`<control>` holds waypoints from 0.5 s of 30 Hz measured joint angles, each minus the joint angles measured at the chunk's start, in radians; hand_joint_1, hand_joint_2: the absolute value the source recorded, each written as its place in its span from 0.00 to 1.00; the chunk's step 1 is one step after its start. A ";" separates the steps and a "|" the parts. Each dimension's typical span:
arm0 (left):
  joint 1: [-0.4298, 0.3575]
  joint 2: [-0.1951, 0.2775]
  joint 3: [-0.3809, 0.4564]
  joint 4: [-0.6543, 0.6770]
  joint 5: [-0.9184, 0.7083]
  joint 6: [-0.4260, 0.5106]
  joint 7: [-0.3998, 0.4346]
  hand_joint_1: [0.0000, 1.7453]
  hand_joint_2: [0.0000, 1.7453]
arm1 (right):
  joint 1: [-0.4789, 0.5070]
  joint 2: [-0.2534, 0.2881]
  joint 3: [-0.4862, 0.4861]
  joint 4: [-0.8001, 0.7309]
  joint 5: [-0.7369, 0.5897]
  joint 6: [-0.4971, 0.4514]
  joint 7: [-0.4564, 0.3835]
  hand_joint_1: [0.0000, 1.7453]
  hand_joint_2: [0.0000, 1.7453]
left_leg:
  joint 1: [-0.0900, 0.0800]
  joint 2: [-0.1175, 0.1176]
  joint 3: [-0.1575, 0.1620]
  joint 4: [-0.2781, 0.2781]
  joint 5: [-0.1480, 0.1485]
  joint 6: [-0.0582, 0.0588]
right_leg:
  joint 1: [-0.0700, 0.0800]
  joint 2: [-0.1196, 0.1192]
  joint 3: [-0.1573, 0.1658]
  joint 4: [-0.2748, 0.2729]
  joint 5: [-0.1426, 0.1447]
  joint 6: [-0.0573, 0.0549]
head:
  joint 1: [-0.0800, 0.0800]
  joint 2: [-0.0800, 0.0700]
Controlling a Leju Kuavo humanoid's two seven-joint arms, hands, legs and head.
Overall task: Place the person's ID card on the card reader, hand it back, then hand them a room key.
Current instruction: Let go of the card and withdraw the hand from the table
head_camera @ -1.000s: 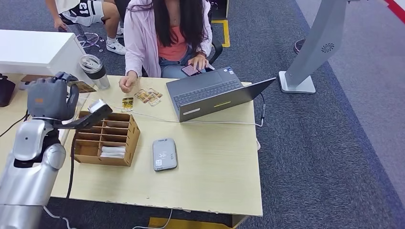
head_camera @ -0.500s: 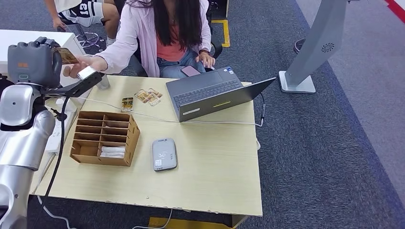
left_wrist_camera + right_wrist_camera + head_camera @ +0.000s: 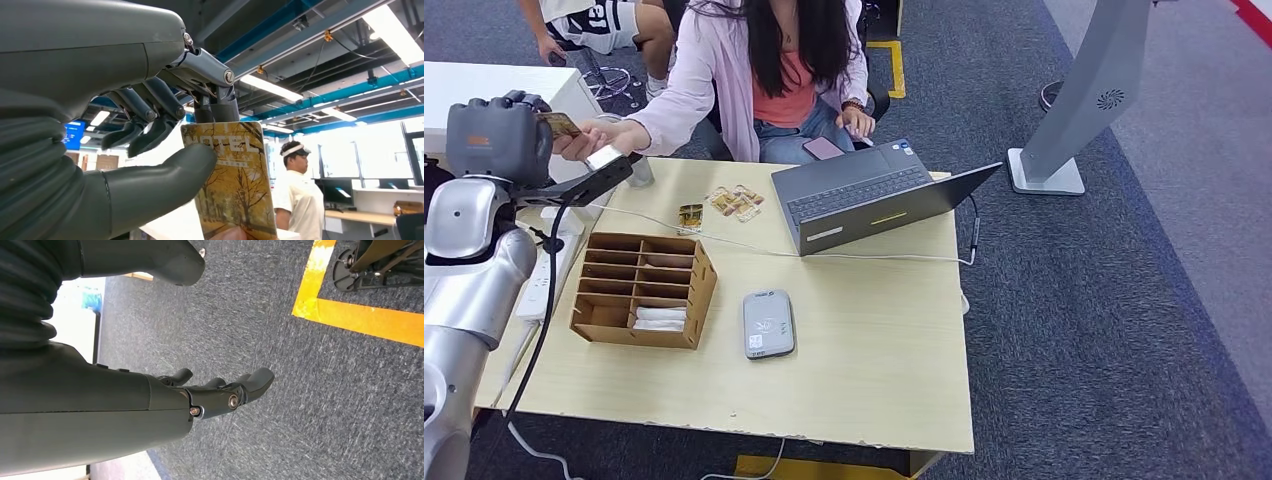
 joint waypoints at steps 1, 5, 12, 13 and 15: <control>0.000 0.000 0.000 0.002 0.004 0.006 -0.001 0.00 1.00 | 0.000 0.000 0.000 0.000 0.000 0.000 -0.001 0.00 1.00 | 0.000 0.000 0.000 0.000 0.000 0.000 | 0.000 0.000 0.000 0.000 0.000 0.000 | 0.000 0.000; 0.001 0.001 0.006 0.008 0.022 0.022 -0.009 0.00 1.00 | 0.000 0.000 0.000 0.000 0.000 -0.001 -0.006 0.00 1.00 | 0.000 0.000 0.000 0.000 0.000 0.000 | 0.000 0.000 0.000 0.000 0.000 0.000 | 0.000 0.000; 0.012 0.004 0.025 0.008 0.044 0.067 -0.035 0.00 1.00 | 0.000 0.000 0.000 0.000 0.000 -0.006 -0.007 0.00 1.00 | 0.000 0.000 0.000 0.000 0.000 0.000 | 0.000 0.000 0.000 0.000 0.000 0.000 | 0.000 0.000; 0.015 0.004 0.029 0.008 0.051 0.071 -0.041 0.00 1.00 | 0.000 0.000 0.000 0.000 -0.001 -0.007 -0.007 0.00 1.00 | 0.000 0.000 0.000 0.000 0.000 0.000 | 0.000 0.000 0.000 0.000 0.000 0.000 | 0.000 0.000; 0.027 0.005 0.037 -0.004 0.075 0.093 -0.071 0.00 1.00 | 0.000 0.000 0.000 0.000 -0.002 -0.008 -0.007 0.00 1.00 | 0.000 0.000 0.000 0.000 0.000 0.000 | 0.000 0.000 0.000 0.000 0.000 0.000 | 0.000 0.000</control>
